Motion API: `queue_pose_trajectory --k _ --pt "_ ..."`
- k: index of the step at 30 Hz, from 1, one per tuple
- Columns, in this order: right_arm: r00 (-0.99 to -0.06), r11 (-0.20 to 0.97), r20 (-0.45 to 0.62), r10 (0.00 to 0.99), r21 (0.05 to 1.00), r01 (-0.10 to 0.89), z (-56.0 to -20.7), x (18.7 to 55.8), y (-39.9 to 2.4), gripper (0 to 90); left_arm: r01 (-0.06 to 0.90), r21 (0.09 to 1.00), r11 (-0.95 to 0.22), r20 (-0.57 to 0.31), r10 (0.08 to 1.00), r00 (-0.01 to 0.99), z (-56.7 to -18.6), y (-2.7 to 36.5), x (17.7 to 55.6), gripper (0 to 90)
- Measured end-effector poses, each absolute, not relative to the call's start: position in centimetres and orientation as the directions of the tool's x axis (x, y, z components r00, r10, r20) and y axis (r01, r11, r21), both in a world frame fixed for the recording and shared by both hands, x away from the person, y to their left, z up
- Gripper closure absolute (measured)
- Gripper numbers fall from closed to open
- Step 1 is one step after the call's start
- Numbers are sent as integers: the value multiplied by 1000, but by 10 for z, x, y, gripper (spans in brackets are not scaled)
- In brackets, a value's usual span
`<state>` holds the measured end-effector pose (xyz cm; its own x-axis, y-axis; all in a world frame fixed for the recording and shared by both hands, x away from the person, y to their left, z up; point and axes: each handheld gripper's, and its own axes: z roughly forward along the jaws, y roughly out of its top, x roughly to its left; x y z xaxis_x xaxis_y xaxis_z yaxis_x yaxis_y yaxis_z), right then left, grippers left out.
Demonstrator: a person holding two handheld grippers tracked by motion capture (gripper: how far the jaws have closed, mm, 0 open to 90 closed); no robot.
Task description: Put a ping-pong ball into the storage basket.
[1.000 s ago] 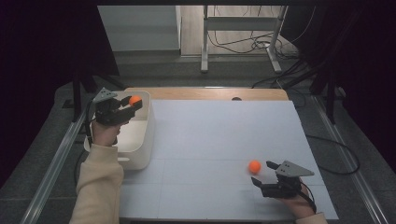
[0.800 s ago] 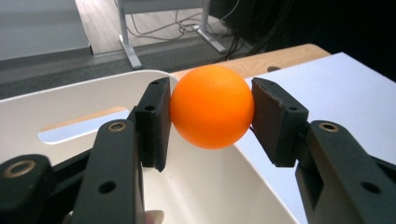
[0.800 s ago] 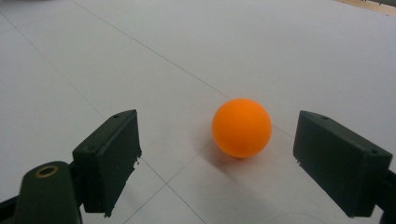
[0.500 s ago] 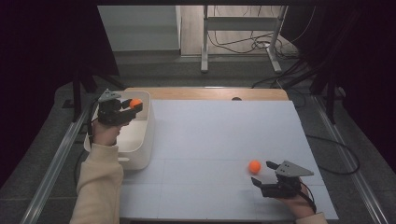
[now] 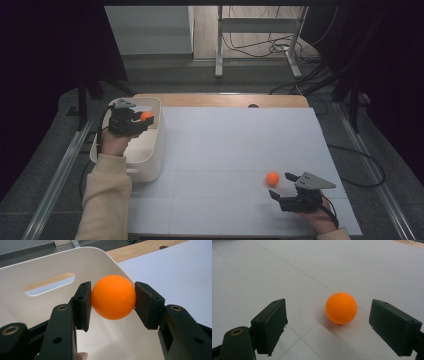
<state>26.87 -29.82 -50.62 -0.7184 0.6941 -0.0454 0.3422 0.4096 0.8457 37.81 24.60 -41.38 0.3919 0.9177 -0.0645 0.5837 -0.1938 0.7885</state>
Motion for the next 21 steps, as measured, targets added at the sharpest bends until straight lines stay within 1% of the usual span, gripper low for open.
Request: queue_pose_trajectory --k 12,13,14,15,16,18,21 --pt "-718 410 -46 694 845 342 -506 269 -298 155 571 800 -183 -66 919 388 -412 249 376 492" --pt "-718 410 -47 695 845 342 -506 269 -298 155 564 806 -178 -70 918 390 -411 250 376 476" --pt "-718 410 -47 695 845 342 -506 269 -298 155 564 806 -178 -70 918 390 -411 250 376 434" --pt "-719 411 -47 694 845 341 -506 269 -298 155 550 817 -172 -71 917 393 -411 251 375 434" --pt "-717 411 -49 696 846 341 -506 269 -298 155 541 825 -163 -73 918 389 -410 251 375 350" --pt "-717 407 -47 696 847 340 -506 269 -299 155 525 839 -140 -82 922 377 -408 252 373 261" --pt "-719 412 -48 693 845 341 -506 269 -298 155 498 861 -103 -115 915 387 -404 253 371 223"
